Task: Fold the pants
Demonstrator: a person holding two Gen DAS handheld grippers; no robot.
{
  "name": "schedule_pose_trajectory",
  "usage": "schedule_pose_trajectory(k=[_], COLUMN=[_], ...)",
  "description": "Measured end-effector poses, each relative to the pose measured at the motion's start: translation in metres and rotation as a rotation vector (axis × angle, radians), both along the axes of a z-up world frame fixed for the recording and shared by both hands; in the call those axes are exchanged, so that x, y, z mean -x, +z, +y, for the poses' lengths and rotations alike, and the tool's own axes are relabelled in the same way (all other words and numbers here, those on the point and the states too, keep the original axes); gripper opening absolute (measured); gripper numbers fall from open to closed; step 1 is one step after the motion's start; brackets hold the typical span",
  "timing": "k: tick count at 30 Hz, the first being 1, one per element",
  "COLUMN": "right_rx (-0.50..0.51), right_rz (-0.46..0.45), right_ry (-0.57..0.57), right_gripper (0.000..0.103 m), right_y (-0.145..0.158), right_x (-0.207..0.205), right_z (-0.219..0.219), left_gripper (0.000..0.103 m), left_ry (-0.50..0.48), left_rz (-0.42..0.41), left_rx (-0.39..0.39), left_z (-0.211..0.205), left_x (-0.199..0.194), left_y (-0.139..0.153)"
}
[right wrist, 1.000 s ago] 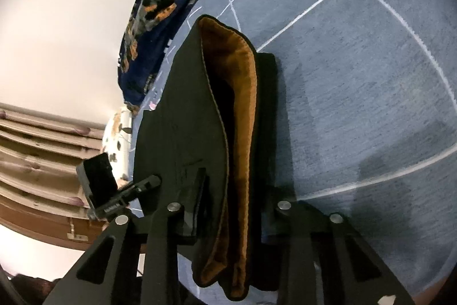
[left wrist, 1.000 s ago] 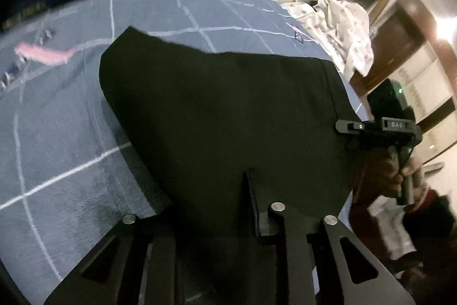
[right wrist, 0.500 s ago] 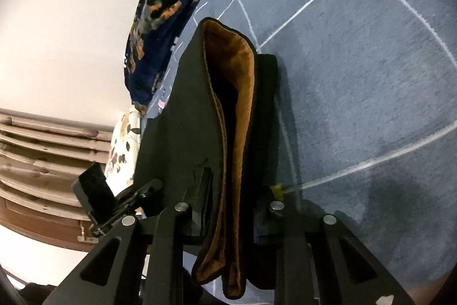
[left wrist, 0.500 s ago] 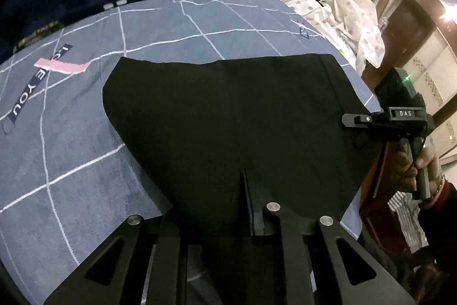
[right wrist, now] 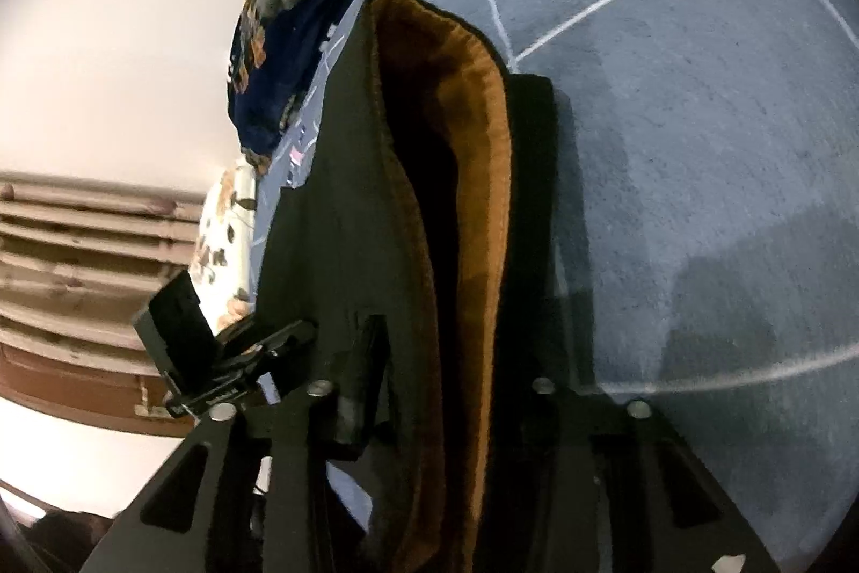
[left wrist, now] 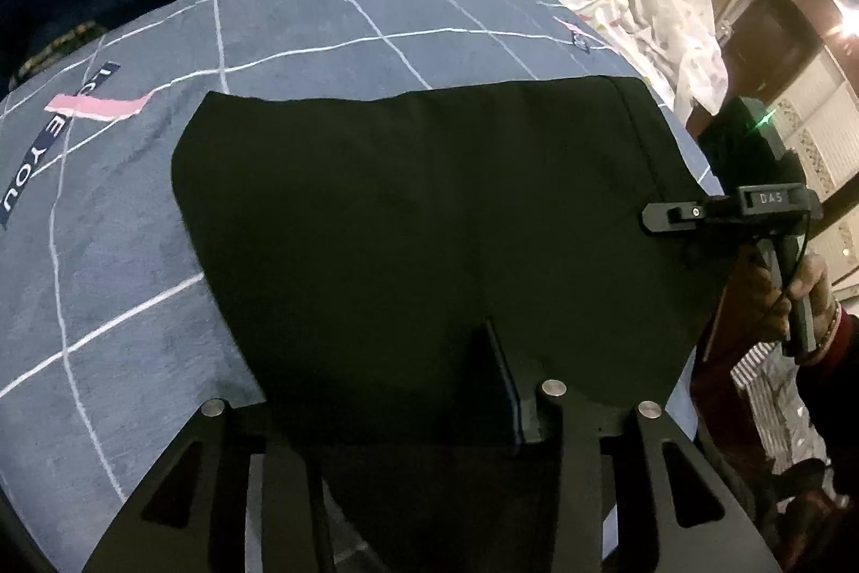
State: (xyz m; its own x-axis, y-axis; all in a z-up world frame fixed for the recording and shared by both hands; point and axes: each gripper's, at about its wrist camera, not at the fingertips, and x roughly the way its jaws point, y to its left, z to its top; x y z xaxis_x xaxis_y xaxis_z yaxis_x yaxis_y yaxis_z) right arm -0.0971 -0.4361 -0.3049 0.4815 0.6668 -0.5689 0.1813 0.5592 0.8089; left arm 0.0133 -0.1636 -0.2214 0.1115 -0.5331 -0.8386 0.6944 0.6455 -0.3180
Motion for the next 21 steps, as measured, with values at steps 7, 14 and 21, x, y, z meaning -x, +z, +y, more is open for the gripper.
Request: schedule_pose_trajectory(k=[7, 14, 21], right_rx=[-0.029, -0.076, -0.097], right_rz=[-0.036, -0.064, -0.08], right_ry=[-0.045, -0.064, -0.052], right_gripper=[0.022, 0.02, 0.02], right_y=[0.001, 0.009, 0.021], right_x=[0.005, 0.012, 0.003], right_z=[0.001, 0.011, 0.029], left_gripper=[0.016, 0.016, 0.016], left_ry=[-0.009, 0.018, 0.055], left_rz=[-0.141, -0.182, -0.221], left_rx=[-0.026, -0.024, -0.027], left_z=[-0.008, 0.002, 0.023], left_x=[0.016, 0.015, 0.016], left_y=[0.018, 0.032, 0.046])
